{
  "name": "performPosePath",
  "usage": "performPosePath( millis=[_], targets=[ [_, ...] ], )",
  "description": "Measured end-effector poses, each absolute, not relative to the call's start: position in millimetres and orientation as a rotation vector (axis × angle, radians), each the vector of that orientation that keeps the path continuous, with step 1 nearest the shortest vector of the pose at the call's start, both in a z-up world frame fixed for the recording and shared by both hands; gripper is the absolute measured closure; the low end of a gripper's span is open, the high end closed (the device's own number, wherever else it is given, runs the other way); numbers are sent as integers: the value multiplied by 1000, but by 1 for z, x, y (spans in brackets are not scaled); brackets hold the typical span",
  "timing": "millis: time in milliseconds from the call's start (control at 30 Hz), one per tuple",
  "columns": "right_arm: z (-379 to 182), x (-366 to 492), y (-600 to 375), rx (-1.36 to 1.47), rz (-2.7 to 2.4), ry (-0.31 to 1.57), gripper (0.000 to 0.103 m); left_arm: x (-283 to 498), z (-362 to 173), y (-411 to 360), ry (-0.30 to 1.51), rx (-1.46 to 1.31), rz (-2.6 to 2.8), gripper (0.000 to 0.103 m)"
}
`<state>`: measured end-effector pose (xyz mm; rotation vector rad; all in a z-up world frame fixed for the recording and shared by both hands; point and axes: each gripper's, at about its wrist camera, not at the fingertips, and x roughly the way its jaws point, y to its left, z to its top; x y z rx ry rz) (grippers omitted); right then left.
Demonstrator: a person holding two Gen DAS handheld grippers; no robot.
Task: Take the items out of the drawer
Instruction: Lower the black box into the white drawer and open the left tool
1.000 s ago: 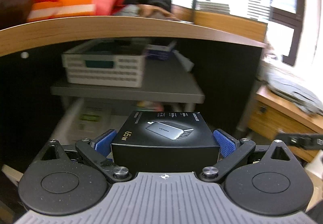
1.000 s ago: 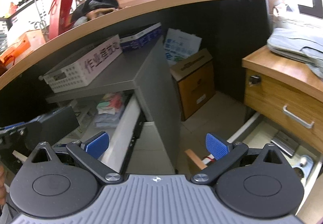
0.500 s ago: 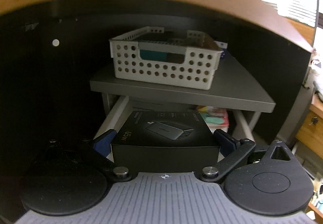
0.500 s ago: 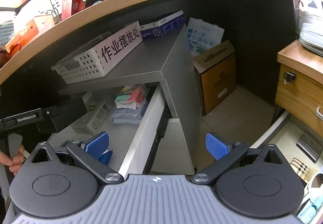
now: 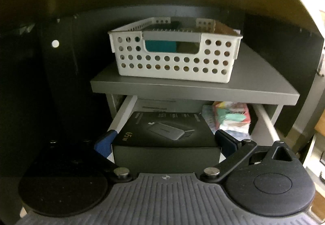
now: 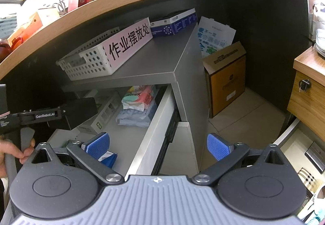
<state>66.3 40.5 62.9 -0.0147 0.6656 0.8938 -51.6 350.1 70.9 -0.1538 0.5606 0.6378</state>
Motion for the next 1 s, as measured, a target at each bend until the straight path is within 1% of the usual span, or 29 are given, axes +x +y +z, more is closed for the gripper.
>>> performPosePath(
  millis=[233,567,667,833,1000],
  targets=[
    [52,72,43,-6,888,689,0,-31,67,372,592,-147,658,2],
    [41,82,41,8,880,706,0,-11,56,404,640,-256,682,2],
    [39,84,40,11,882,710,0,-6,53,406,654,-231,691,1],
    [39,88,40,13,890,717,0,3,40,419,747,-313,697,0],
    [41,85,45,-7,910,712,0,2,38,422,751,-351,691,0]
  ],
)
